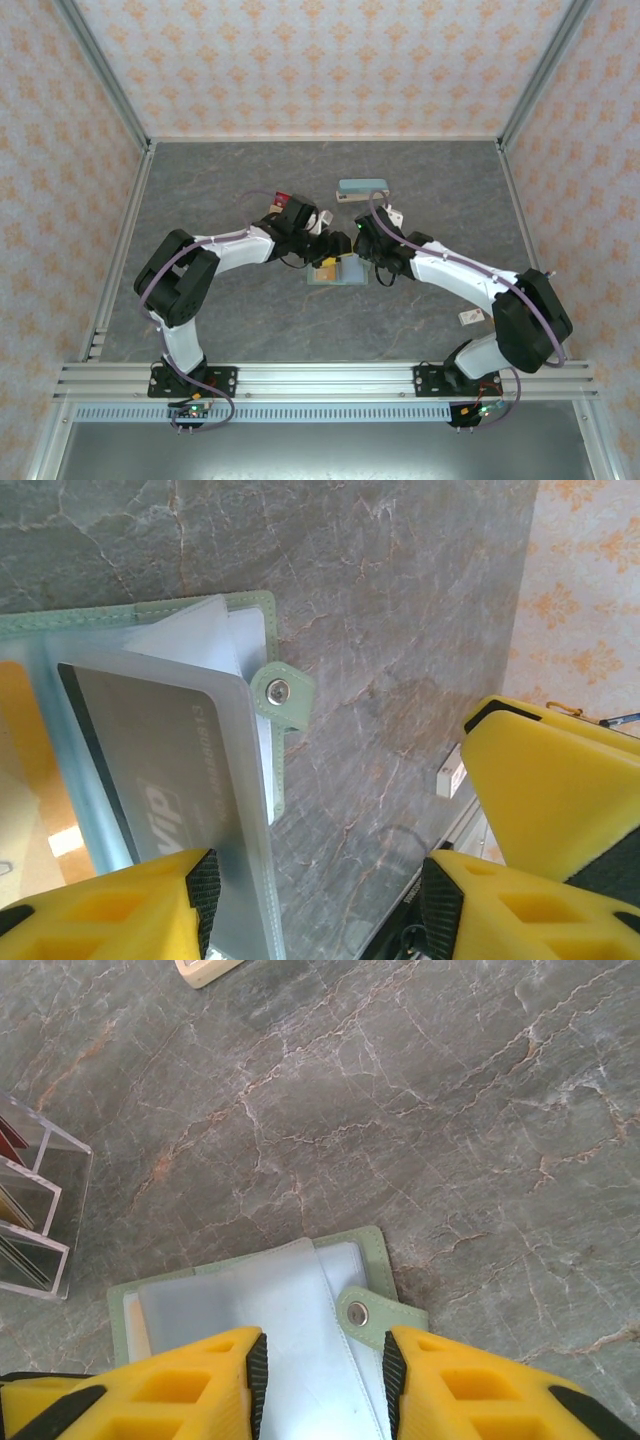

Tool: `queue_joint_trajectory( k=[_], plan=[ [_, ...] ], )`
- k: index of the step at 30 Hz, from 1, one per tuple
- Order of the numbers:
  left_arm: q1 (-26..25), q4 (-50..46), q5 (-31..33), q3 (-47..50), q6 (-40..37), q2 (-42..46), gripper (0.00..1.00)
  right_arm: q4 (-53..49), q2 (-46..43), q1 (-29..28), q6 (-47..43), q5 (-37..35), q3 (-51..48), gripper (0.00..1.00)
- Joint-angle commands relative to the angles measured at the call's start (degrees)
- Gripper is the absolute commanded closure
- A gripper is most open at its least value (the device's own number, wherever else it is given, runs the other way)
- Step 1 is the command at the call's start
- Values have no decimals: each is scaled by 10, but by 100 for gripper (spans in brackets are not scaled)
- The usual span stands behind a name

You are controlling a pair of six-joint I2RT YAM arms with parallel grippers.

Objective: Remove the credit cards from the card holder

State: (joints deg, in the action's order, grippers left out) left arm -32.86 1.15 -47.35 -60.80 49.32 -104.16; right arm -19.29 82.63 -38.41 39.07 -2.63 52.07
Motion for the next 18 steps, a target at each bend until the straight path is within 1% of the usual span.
queue_joint_trajectory(
  k=[1,5,8,11,15,18],
  plan=[
    [0,57,-21,-5,15,1,42,-18,-18,-1,11,-19,-2,62],
    [-5,46,-14,-23,15,-24,56,-19,-23,-1,14,-30,-3,64],
    [-5,45,-10,-30,20,-41,65,-18,-22,-1,14,-26,-3,65],
    [-4,26,2,-33,7,-36,68,-14,-15,-1,7,-10,0,68],
    [4,-6,19,-32,-15,-19,73,-5,8,-1,-12,43,14,72],
    [14,-17,29,-23,-19,-9,76,-5,36,-1,-22,80,31,77]
  ],
)
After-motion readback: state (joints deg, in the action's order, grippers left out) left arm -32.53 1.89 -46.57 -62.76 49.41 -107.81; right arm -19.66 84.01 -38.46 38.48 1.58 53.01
